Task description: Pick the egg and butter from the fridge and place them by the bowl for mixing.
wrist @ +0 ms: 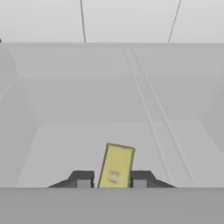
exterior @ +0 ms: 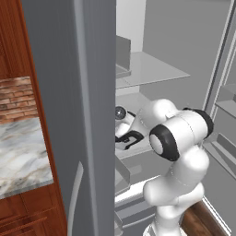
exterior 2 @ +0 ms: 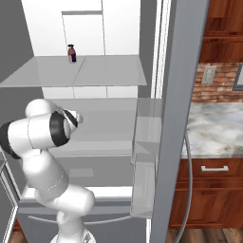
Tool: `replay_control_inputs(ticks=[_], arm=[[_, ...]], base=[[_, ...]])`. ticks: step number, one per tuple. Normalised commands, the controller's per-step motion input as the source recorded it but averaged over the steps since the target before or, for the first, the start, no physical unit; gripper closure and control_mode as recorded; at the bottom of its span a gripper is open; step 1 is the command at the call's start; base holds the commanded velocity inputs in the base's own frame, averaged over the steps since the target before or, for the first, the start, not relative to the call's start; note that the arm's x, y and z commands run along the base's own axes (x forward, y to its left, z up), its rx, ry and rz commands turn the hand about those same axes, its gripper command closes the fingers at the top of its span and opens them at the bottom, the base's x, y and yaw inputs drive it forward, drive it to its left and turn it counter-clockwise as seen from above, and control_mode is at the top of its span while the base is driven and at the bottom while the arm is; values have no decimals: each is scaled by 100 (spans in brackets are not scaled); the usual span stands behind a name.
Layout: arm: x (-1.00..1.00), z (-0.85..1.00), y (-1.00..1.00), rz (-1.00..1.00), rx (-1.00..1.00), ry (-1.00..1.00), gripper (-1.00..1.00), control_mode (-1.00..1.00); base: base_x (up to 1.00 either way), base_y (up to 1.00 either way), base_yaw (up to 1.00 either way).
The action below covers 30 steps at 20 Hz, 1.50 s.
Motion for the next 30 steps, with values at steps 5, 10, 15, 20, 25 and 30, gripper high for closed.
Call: replay_control_inputs(ticks=[5, 10, 15, 20, 25, 30], arm=[[-52, 63, 0, 0, 0, -2, 100, -100], [-64, 91, 0, -1, 1, 0, 100, -100], [-75, 100, 0, -3, 4, 8, 100, -100], [-94, 100, 0, -3, 3, 19, 100, -100], [-99, 100, 0, -3, 1, 26, 100, -100], [-100, 90, 0, -2, 0, 24, 100, -100]], base=[[0, 0, 0], [0, 0, 0], [0, 0, 0], [0, 0, 0], [0, 0, 0], [0, 0, 0]])
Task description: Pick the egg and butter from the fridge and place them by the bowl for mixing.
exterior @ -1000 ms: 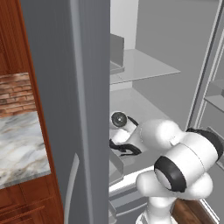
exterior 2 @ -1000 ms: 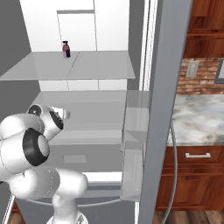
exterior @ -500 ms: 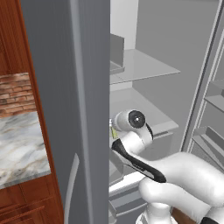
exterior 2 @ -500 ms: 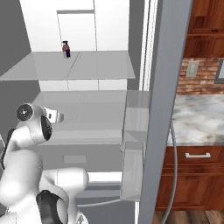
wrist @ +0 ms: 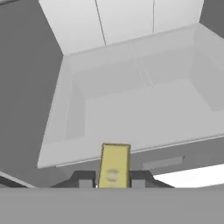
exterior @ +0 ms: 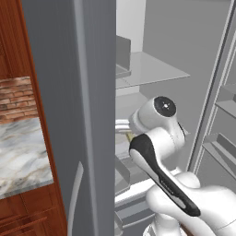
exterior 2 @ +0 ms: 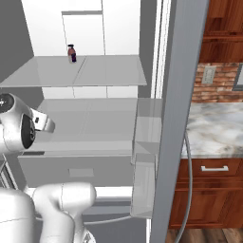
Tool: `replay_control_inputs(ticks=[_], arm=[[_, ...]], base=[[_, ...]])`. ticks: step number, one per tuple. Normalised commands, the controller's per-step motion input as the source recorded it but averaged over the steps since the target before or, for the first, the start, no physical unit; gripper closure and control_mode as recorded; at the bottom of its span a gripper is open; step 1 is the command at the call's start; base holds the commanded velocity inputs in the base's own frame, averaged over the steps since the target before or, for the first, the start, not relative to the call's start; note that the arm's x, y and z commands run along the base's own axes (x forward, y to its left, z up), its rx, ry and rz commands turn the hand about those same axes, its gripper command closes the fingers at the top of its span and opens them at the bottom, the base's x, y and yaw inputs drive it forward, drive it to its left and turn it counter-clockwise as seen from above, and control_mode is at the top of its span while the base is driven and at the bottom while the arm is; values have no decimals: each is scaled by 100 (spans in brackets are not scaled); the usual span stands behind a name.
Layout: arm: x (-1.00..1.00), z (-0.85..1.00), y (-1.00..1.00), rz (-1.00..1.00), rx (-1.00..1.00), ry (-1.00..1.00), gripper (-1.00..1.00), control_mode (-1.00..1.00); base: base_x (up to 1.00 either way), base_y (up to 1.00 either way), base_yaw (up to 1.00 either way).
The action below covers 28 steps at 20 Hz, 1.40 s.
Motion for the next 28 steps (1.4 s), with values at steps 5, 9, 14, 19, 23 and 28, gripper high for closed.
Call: replay_control_inputs(ticks=[5, 9, 14, 19, 23, 28], arm=[[-100, 54, 0, -2, -2, 15, 100, -100], [-100, 17, -3, -4, -2, 9, 100, -100], [-78, 23, -4, -1, 0, -8, 100, -100], [-1, 8, 0, 0, 1, 0, 100, -100], [-14, 96, -4, -1, 10, 0, 100, -100], [-7, 10, 0, 0, 1, 0, 100, -100]], base=[[0, 0, 0], [0, 0, 0], [0, 0, 0], [0, 0, 0], [0, 0, 0], [0, 0, 0]])
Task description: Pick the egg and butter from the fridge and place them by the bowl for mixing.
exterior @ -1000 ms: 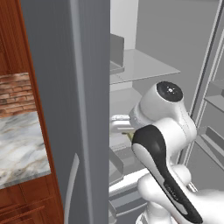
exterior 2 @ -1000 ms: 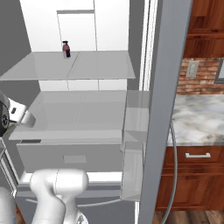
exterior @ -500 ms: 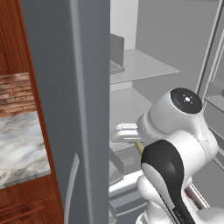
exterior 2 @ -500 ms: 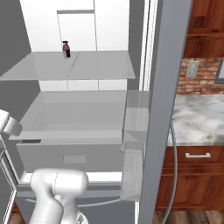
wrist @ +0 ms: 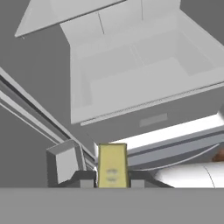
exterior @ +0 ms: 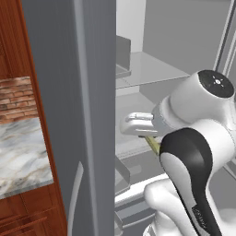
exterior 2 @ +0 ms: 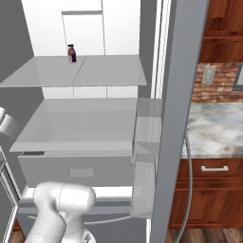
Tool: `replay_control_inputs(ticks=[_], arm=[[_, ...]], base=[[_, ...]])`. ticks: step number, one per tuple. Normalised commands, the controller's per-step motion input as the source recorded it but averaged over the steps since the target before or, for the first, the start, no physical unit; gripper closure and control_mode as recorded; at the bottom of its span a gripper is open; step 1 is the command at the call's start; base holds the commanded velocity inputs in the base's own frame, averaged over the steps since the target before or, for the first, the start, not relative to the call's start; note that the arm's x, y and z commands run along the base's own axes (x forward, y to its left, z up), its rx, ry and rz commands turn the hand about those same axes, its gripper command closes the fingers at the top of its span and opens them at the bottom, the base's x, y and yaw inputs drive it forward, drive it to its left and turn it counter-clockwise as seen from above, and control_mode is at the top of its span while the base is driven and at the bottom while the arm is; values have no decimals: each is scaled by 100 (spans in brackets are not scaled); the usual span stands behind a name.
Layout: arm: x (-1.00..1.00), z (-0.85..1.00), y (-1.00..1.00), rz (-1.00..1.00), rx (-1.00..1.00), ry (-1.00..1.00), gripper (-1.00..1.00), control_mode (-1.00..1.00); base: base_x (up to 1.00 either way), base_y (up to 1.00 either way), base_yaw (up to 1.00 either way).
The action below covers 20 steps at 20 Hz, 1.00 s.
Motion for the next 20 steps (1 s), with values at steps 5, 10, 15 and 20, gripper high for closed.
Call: replay_control_inputs(ticks=[5, 10, 15, 20], arm=[[-35, -1, 0, 0, 0, 0, 100, 100], [0, 0, 0, 0, 0, 0, 100, 100], [0, 0, 0, 0, 0, 0, 100, 100], [0, 0, 0, 0, 0, 0, 100, 100]], base=[[-60, 0, -1], [-100, -4, -10], [-100, -30, -32], [-67, -89, -46]])
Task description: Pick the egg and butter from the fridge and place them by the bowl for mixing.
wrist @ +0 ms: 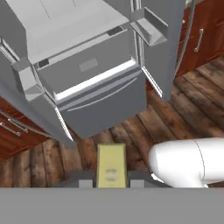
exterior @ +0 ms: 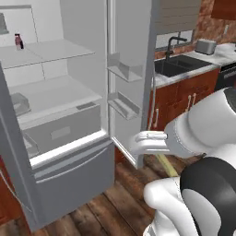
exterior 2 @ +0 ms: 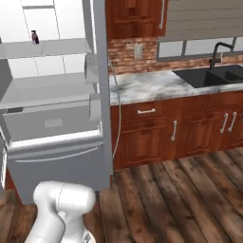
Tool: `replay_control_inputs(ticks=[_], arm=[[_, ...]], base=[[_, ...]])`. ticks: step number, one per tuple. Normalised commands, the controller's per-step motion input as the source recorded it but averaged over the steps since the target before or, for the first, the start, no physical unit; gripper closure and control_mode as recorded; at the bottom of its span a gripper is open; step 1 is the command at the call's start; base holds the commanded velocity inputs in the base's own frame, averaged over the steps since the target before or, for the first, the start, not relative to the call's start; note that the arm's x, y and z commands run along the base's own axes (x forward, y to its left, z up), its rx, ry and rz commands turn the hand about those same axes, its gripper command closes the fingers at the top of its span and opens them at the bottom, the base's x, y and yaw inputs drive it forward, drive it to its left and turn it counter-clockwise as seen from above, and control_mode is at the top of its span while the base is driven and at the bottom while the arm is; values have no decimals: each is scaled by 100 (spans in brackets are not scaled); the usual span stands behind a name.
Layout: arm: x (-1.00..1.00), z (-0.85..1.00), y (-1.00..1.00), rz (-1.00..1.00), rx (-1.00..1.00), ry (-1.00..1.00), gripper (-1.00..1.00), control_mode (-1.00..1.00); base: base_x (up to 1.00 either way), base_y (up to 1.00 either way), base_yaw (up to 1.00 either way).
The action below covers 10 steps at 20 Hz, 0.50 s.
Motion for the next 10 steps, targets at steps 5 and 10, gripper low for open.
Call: replay_control_inputs(ticks=[5, 10], arm=[[0, 0, 0, 0, 0, 0, 100, 100], [0, 0, 0, 0, 0, 0, 100, 100]], base=[[18, -100, -31], [93, -100, -15]])
